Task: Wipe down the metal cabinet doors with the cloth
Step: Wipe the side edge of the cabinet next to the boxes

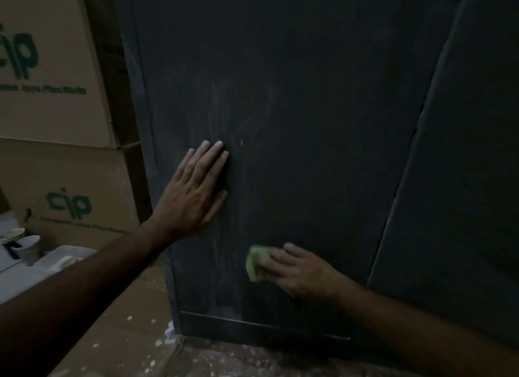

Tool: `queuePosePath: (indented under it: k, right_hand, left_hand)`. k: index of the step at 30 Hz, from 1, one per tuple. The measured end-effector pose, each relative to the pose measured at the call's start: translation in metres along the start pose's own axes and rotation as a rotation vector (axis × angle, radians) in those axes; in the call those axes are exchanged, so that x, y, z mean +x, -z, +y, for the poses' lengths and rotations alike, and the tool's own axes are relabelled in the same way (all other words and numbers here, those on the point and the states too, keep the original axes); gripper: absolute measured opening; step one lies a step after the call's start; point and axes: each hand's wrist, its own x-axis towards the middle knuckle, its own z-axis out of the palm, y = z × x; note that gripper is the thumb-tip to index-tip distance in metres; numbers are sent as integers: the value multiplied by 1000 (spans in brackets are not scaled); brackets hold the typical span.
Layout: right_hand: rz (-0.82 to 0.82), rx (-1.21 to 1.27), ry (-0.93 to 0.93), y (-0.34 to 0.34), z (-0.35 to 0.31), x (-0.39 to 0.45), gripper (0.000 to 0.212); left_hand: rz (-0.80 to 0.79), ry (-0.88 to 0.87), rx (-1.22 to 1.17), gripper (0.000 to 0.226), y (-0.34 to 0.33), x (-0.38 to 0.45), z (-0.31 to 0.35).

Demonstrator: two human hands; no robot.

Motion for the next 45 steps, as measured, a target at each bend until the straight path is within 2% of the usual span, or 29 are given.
queuePosePath:
  k: [1, 3, 6, 7, 8, 9, 10, 12, 13, 14, 16, 19, 21, 23, 26, 28, 30, 32, 34, 36, 39, 41, 43, 45]
  right_hand:
    - [-73, 1, 51, 2, -2, -7, 25]
    - [40, 30, -15, 3, 24, 2, 27]
    - [348, 49, -486, 13, 80, 43, 40]
    - [395, 64, -593, 13, 82, 53, 41]
    - [416, 69, -607, 7, 69, 55, 41]
    - [386, 81, -528, -2, 46, 49, 40]
    - [282, 92, -368, -14, 16, 34, 36]
    - [-50, 92, -5, -26, -40, -8, 25]
    - [-205, 101, 117, -25, -53, -24, 20]
    - [-272, 117, 177, -25, -53, -32, 18]
    - [-161, 123, 117, -25, -31, -26, 29]
    - [150, 127, -272, -25, 8, 7, 39]
    - [195, 138, -380, -34, -5, 15, 40]
    - [28, 150, -188, -51, -50, -9, 39]
    - [-423, 215, 247, -66, -99, -69, 32]
    - [-525, 223, 377, -70, -97, -86, 23]
    - [-414, 253, 281, -74, -84, -82, 20]
    - [-211, 276, 49, -78, -79, -56, 33]
    - [-148, 248, -76, -83, -93, -26, 44]
    - [-248, 305, -4, -85, -119, -26, 41]
    - [-581, 370, 282, -84, -136, -82, 26]
    - [-723, 414, 301, -82, -127, -121, 31]
    - [-757, 438, 303, -84, -122, -141, 36]
    - [-660, 330, 303, -94, -132, -131, 37]
  left_hand:
    - [-4, -9, 2, 74, -1, -2, -2]
    - [-3, -18, 10, 75, -2, -7, -6]
    - [-18, -33, -3, 75, -8, -18, -4]
    - [-32, -33, -11, 76, -10, -22, -2]
    - [-44, -37, -16, 76, -12, -26, 0]
    - [-52, -44, -13, 75, -14, -30, 1]
    - [-58, -54, -4, 74, -16, -33, 2]
    - [-60, -69, 8, 74, -19, -37, 3]
    - [-59, -72, 5, 75, -21, -37, 3]
    - [-60, -73, -3, 76, -23, -36, 3]
    - [-70, -67, -6, 78, -25, -36, 1]
    - [-80, -58, -8, 80, -29, -39, 0]
    - [-59, -45, -29, 78, -31, -38, 3]
    - [-49, -32, -40, 77, -33, -38, 6]
    - [-56, -64, -11, 79, -34, -39, -1]
    - [-64, -97, 10, 80, -36, -39, -9]
    - [-71, -87, 10, 81, -37, -40, -10]
    - [-71, -70, 0, 81, -39, -41, -6]
    - [-68, -65, -8, 80, -40, -40, -2]
    - [-65, -62, -6, 79, -39, -40, -2]
    - [-48, -66, -6, 78, -38, -39, -3]
    - [-46, -72, -8, 78, -39, -38, -4]
    - [-49, -73, 0, 78, -39, -39, -4]
    - [-39, -63, -4, 77, -40, -39, -2]
